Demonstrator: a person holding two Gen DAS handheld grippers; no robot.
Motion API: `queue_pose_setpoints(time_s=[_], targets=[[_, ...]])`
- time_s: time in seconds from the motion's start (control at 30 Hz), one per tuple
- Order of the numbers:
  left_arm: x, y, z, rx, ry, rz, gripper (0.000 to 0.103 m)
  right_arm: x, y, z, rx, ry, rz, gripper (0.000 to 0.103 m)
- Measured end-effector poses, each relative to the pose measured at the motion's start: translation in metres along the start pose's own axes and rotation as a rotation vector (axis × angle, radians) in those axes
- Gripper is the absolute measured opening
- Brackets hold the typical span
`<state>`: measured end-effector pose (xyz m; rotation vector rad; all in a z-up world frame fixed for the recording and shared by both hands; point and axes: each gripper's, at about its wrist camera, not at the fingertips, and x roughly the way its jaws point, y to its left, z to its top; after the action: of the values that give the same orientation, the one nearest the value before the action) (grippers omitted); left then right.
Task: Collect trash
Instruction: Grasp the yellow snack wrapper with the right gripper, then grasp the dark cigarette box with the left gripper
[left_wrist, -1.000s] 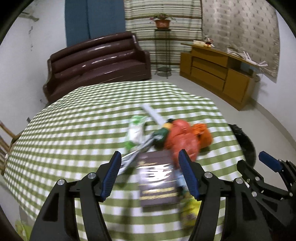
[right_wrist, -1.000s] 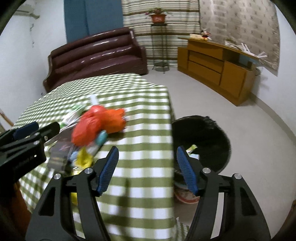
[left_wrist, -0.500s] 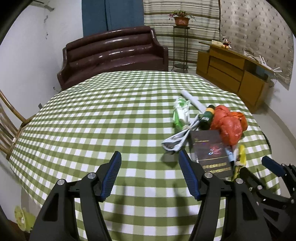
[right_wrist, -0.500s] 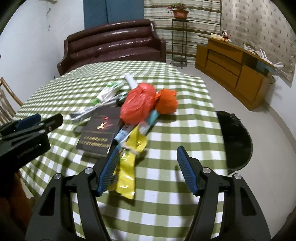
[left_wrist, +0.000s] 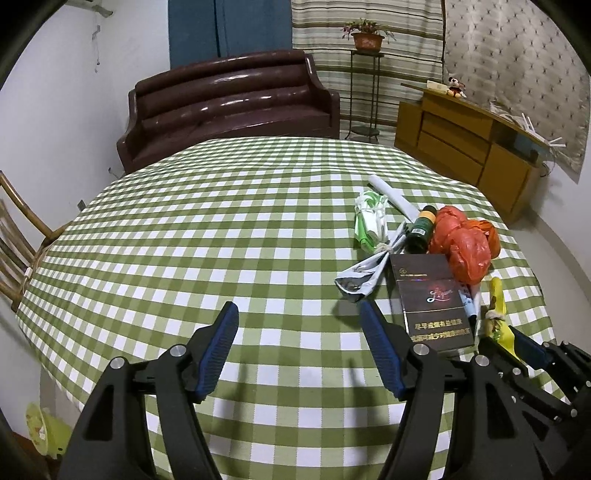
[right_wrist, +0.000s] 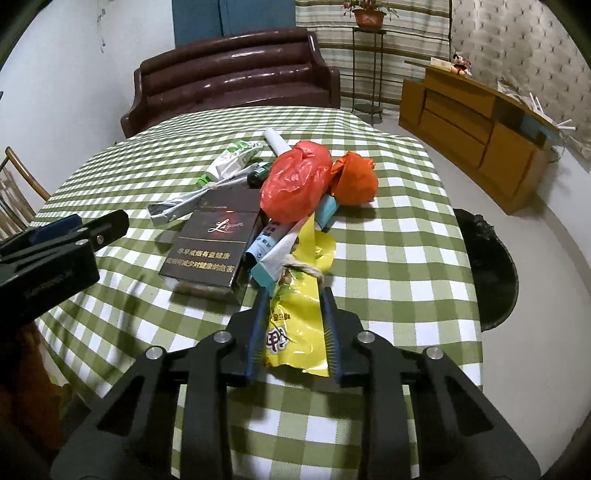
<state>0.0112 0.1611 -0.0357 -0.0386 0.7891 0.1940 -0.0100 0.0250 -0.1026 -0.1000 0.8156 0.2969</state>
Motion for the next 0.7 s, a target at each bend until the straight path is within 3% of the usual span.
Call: queue_pose_setpoints(time_s=[0.7], targets=[[0.013,-0.064,-0.002,0.048,0.044,-0.113,0.072,-0.015,-0.057,0.006,0.088,-0.057,-0.062,0.027]])
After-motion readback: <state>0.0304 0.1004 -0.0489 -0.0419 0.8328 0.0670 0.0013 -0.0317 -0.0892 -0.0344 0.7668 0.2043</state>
